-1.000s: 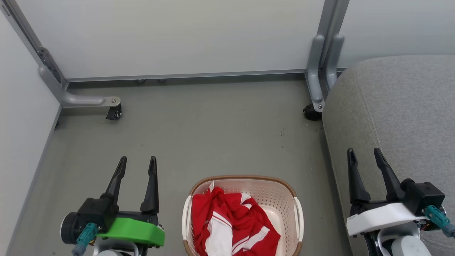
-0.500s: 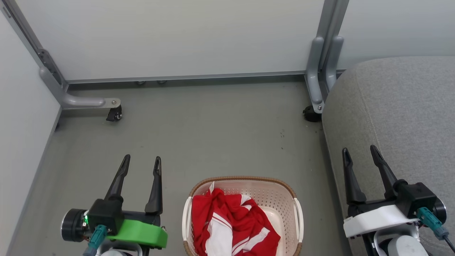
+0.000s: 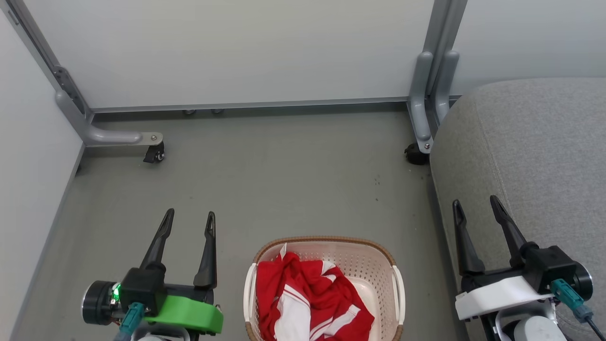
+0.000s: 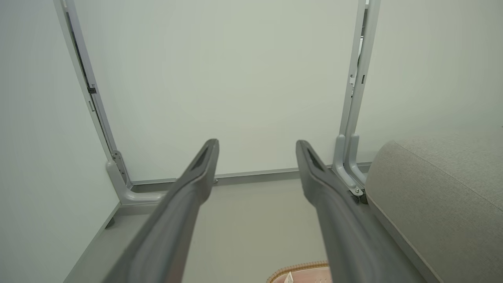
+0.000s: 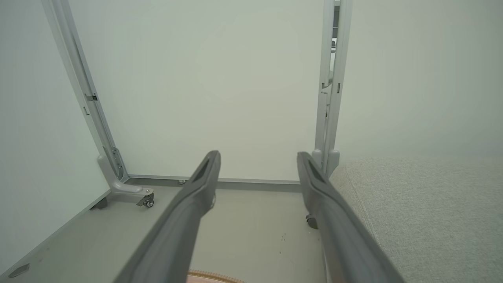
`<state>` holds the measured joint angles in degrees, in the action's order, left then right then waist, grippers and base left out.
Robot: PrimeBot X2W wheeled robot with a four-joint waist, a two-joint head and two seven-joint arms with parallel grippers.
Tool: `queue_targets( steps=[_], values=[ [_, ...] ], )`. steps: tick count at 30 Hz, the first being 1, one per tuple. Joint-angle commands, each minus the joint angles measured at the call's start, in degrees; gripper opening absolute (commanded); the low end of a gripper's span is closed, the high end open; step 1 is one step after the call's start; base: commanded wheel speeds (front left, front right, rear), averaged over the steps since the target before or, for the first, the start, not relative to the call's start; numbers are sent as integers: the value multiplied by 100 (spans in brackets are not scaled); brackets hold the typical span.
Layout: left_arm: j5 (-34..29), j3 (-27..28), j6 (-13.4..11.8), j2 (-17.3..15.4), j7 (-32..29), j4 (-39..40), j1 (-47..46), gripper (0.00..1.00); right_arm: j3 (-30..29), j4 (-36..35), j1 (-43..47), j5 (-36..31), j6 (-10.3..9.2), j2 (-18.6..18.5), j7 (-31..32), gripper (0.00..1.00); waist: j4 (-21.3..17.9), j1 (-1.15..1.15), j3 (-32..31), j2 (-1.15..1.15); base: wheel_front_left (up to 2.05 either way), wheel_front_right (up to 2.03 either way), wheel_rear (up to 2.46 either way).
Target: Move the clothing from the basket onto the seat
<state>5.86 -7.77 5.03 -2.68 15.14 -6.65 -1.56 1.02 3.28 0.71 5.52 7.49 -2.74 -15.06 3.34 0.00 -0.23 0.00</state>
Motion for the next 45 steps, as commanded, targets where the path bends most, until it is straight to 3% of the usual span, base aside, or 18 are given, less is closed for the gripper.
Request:
queue_targets(
  steps=[1, 15, 25, 32, 40, 45],
  values=[
    [-1, 2, 10, -39, 2, -21, 114, 100, 14, 3, 59, -28, 0, -26, -18, 100, -5, 0, -6, 0, 0, 0, 0],
    [22, -136, 107, -37, 2, -274, 57, 100, 34, -14, -35, 103, 0, -26, -18, 100, -124, 0, 289, 0, 0, 0, 0],
    [-156, -701, 248, -194, 2, -756, -792, 100, -375, 16, -638, 37, 0, -26, -18, 100, -264, 0, 1711, 0, 0, 0, 0],
    [-154, -1617, 250, -758, 2, -1138, -1634, 100, -620, -169, -1178, -11, 0, -22, -18, 100, -489, 0, 2805, 0, 0, 0, 0],
    [-537, -2811, 250, -1659, 0, -1719, -2773, 100, -414, -327, -1988, 59, 0, -20, -18, 100, -918, 0, 4115, 0, 0, 0, 0],
    [-574, -3644, 244, -1989, 2, -2268, -3467, 100, -307, -329, -2335, 130, 0, -20, -18, 100, -1139, 0, 4613, 0, 0, 0, 0]
  ],
)
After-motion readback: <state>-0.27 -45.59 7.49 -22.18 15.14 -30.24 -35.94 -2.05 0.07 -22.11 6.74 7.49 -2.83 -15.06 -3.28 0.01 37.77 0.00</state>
